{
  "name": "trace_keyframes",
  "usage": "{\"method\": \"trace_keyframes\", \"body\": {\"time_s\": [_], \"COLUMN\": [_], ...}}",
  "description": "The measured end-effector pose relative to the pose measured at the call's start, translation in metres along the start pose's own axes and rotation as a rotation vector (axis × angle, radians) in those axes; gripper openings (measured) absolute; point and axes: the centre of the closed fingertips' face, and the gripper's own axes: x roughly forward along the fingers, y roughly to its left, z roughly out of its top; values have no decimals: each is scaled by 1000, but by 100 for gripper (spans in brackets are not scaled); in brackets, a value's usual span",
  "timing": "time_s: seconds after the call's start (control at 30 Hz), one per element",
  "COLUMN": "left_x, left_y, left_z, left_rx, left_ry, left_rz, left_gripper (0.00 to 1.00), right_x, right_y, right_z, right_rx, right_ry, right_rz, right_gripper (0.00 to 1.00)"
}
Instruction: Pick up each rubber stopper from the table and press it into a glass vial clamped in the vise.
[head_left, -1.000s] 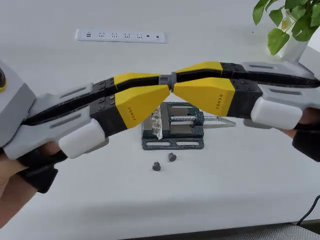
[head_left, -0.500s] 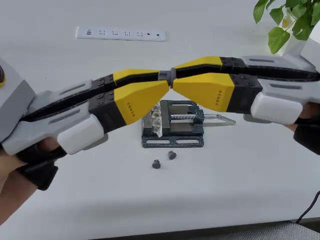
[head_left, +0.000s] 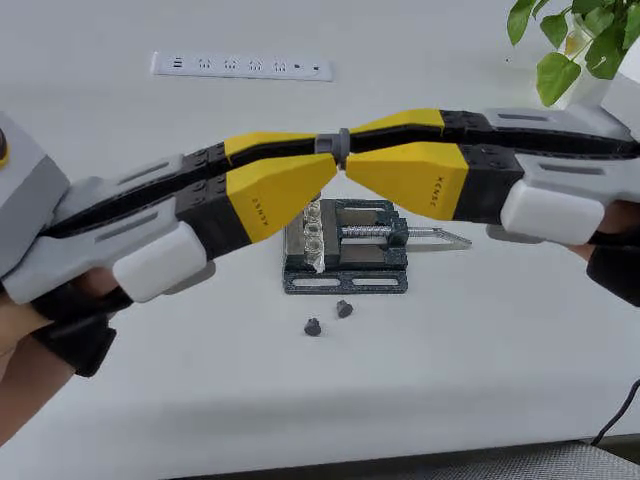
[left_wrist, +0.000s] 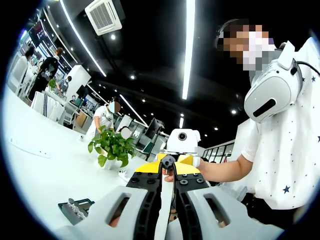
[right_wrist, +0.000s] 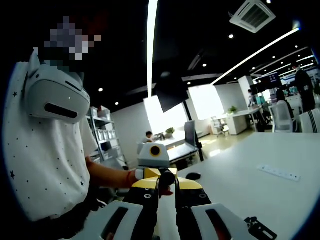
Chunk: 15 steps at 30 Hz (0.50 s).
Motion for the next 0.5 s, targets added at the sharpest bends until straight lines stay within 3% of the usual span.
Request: {"method": "trace_keyframes", "body": {"time_s": [0.5], "left_x": [0], "left_y": [-2], "left_z": [-2], "left_rx": [-11], "left_ry": [3], "left_rz": [-5], "left_gripper": [4], "right_x": [0], "right_y": [2], "right_z": [0], "right_rx": [-22], "right_ry": [6], "right_rz": [8], "right_gripper": [7]}}
